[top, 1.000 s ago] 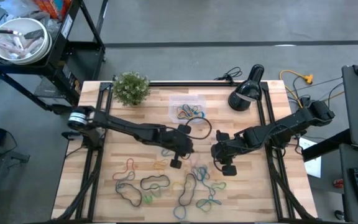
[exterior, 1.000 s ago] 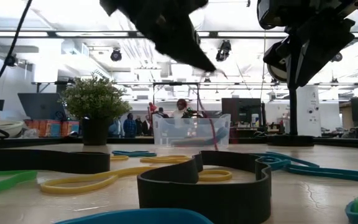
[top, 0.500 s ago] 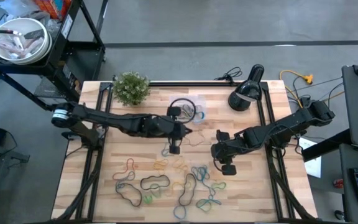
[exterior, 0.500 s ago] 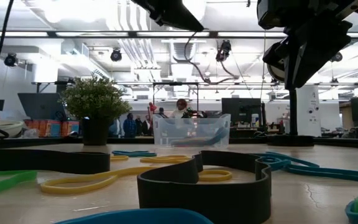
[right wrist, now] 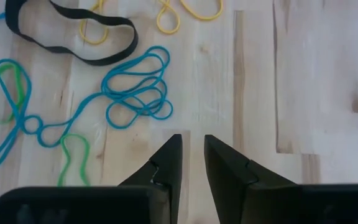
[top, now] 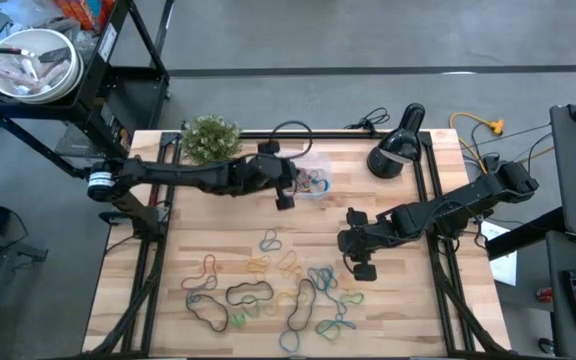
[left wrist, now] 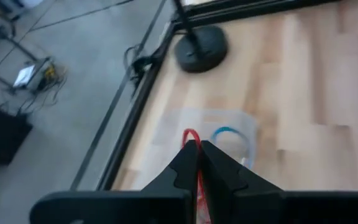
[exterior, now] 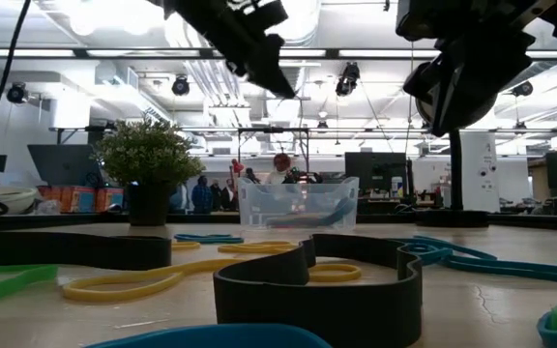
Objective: Pick and place rubber bands into bin
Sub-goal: Put the red rubberband into the transparent bin
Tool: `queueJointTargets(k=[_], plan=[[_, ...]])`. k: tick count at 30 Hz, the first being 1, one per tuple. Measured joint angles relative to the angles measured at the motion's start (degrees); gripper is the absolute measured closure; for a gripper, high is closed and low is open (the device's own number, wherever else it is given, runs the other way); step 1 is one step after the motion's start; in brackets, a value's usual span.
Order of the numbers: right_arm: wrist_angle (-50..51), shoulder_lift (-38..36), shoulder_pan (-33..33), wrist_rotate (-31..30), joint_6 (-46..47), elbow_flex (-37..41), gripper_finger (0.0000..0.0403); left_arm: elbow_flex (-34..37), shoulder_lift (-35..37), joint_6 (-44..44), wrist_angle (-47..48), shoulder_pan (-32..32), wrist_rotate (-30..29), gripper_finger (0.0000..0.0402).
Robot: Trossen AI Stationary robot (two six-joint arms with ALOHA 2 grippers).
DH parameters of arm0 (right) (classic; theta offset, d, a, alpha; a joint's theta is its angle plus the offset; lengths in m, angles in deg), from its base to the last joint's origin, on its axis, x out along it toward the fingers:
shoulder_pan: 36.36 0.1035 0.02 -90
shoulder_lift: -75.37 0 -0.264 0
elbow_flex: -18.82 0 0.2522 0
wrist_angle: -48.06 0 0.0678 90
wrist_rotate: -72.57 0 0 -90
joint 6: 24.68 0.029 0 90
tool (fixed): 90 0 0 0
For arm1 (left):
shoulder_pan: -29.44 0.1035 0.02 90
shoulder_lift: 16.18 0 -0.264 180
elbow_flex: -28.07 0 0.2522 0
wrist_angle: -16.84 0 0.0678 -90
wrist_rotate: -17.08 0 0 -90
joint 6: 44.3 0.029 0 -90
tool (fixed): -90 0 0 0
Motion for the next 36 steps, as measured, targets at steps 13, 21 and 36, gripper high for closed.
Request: queueJointTargets(k=[13, 21, 36], plan=[[-0.65, -0.02, 0.0, -0.64, -0.16, 0.29, 0.0342, 0.41, -3.77, -0.05, -1.66, 6.37, 5.04, 0.0402], [-0.93, -0.02, 0.0, -0.63, -0.16, 0.33, 0.0344, 0.45, -6.04, -0.09, -1.16, 6.77, 5.26, 0.0401], [-0.97, -0.02, 0.0, -0.62, 0.02, 0.39, 0.0344, 0.45, -6.56, 0.59, -1.14, 6.77, 5.28, 0.0392]])
